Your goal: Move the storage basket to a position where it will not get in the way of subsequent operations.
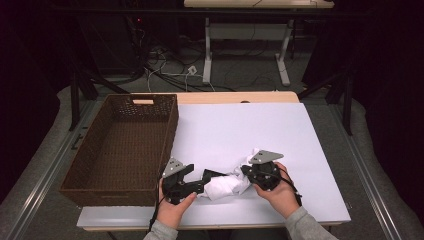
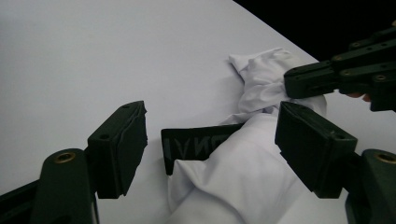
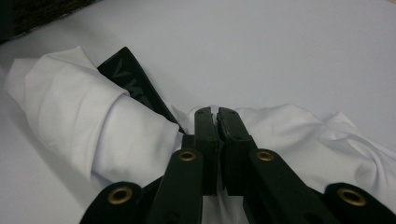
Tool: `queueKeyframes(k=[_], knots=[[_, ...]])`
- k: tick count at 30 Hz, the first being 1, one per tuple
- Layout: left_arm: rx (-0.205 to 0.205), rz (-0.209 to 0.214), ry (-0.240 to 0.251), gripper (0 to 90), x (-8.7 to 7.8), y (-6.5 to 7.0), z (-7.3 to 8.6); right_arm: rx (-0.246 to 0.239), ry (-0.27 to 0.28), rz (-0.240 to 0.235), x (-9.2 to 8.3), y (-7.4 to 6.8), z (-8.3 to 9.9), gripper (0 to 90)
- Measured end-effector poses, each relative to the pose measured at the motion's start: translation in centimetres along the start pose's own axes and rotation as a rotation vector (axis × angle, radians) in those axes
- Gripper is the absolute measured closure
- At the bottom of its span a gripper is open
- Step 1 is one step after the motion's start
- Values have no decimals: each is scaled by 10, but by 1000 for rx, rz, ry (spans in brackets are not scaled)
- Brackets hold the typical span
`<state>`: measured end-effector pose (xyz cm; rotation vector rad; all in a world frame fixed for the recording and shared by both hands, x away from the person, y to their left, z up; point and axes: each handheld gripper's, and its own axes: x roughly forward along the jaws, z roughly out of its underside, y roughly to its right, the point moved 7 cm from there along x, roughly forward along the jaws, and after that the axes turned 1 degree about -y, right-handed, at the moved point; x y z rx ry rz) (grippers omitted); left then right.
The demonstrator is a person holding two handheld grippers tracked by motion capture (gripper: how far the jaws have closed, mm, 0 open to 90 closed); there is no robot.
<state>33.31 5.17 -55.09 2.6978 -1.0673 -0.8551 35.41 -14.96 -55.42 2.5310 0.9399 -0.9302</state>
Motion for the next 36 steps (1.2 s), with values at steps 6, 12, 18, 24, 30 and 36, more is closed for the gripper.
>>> queueKeyframes(k=[6,12,18,24,30,36], knots=[[4,-16,-7,254,1,-1,2,14,49,5,-23,1,11,873],[13,-32,-29,271,4,-2,6,37,61,23,-41,6,30,873],[23,-39,-62,311,11,-5,12,91,53,43,-51,19,51,873],[24,-43,-99,338,19,-8,20,134,36,61,-57,32,66,874],[2,-51,-122,345,32,-13,22,164,24,66,-61,36,76,874],[-19,-36,-146,375,45,-18,20,162,26,63,-61,35,77,873]])
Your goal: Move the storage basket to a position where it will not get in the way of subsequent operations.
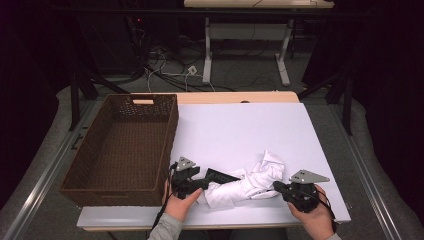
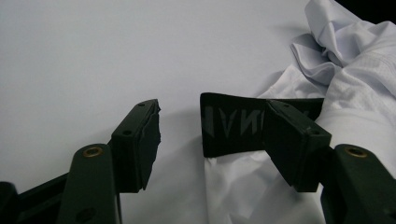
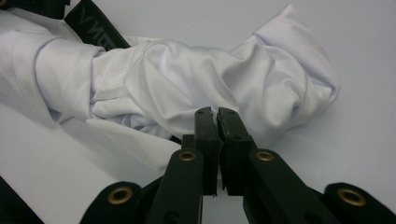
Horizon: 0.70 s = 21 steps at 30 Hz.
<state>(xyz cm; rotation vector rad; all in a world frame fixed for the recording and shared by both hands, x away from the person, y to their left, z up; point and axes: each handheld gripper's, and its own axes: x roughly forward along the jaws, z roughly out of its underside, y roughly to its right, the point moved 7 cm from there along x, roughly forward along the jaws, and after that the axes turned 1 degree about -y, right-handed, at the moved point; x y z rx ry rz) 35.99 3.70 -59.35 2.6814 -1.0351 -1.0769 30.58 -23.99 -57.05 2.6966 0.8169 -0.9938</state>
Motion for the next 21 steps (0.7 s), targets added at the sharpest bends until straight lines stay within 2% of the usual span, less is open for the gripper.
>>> queueKeyframes(k=[3,7,9,11,17,21], knots=[[-31,43,-28,431,7,2,0,-2,0,-3,1,-1,0,873],[-30,66,-58,529,15,7,-1,2,3,-4,2,-1,0,873],[-24,63,-58,580,15,8,-2,0,4,-4,2,-2,0,873],[-4,40,-61,650,14,10,-4,-2,9,-2,2,-2,0,873],[18,47,-55,814,12,15,-12,0,9,-8,2,-2,-1,873],[22,51,-41,854,10,21,-22,11,11,-9,1,-2,-2,874]])
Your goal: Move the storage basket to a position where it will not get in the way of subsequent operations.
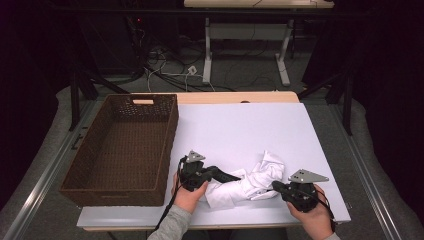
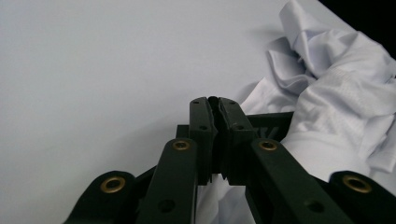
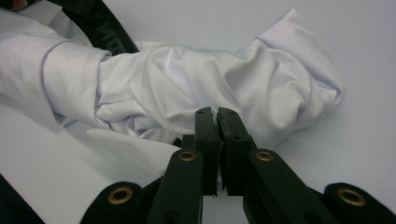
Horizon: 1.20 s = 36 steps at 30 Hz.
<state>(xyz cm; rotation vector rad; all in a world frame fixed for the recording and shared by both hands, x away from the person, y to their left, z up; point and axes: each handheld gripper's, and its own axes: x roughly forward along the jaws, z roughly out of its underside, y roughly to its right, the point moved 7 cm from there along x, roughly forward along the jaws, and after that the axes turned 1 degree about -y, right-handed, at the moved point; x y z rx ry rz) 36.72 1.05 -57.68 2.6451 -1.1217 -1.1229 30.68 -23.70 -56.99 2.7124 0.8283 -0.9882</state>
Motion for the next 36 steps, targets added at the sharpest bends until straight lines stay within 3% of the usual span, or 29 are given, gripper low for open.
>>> queueKeyframes(k=[9,13,19,25,31,36], knots=[[16,-9,111,867,-26,5,-43,15,19,15,-5,9,-4,878],[10,-19,151,869,-37,2,-56,33,29,33,-8,18,-5,880],[-20,-77,251,870,-63,-13,-74,74,44,71,-16,35,-5,881],[-42,-115,290,870,-77,-21,-76,101,25,95,-22,46,4,881],[-45,-101,279,869,-74,-20,-69,92,1,86,-22,43,12,871],[-41,-90,266,869,-70,-16,-61,92,45,42,-22,31,2,726]])
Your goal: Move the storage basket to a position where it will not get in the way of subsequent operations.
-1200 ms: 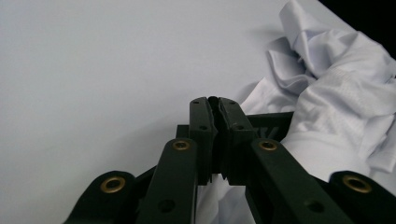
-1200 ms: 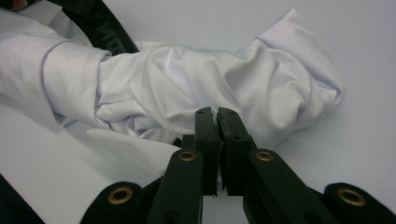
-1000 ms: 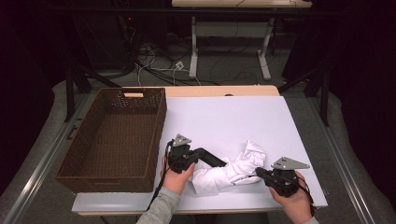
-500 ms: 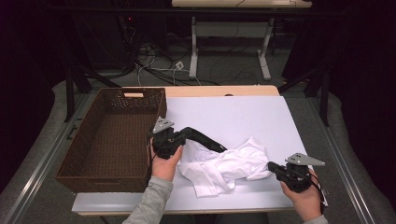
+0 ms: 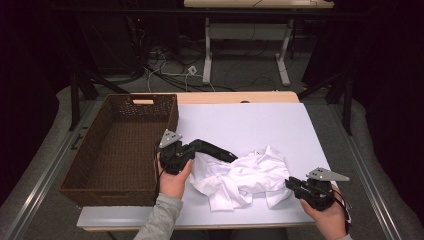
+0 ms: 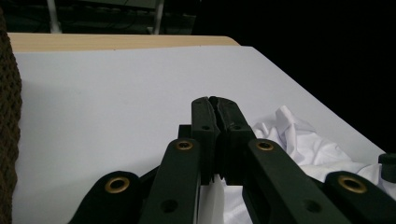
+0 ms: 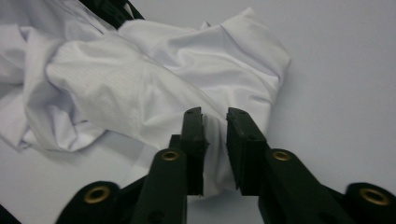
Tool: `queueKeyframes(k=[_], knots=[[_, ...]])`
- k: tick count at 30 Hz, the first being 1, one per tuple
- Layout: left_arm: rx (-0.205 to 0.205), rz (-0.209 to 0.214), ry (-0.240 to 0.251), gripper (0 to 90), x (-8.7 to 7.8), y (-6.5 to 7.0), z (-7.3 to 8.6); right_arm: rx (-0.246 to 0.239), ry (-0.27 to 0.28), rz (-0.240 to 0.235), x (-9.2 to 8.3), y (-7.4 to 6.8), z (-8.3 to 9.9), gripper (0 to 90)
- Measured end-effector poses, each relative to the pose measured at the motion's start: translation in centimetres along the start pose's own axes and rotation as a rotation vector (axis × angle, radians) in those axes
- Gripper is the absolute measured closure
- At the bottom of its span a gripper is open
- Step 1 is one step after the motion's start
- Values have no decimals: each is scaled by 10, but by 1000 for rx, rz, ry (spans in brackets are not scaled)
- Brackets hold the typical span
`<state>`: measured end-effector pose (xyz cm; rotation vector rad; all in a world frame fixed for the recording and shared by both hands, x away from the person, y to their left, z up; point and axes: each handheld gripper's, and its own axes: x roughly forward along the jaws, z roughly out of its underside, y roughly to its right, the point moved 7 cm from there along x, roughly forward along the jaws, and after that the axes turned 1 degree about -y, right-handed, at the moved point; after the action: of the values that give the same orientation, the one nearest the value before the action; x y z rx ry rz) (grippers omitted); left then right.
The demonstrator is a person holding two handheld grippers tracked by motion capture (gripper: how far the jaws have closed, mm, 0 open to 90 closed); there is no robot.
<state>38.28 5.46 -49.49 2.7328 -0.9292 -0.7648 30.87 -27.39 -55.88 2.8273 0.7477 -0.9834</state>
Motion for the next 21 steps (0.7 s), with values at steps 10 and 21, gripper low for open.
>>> queueKeyframes(k=[10,21], knots=[[3,30,-19,864,0,3,17,-35,33,-18,21,-4,-29,506],[0,29,-25,863,-3,1,26,-77,-55,-84,84,-22,-65,425]])
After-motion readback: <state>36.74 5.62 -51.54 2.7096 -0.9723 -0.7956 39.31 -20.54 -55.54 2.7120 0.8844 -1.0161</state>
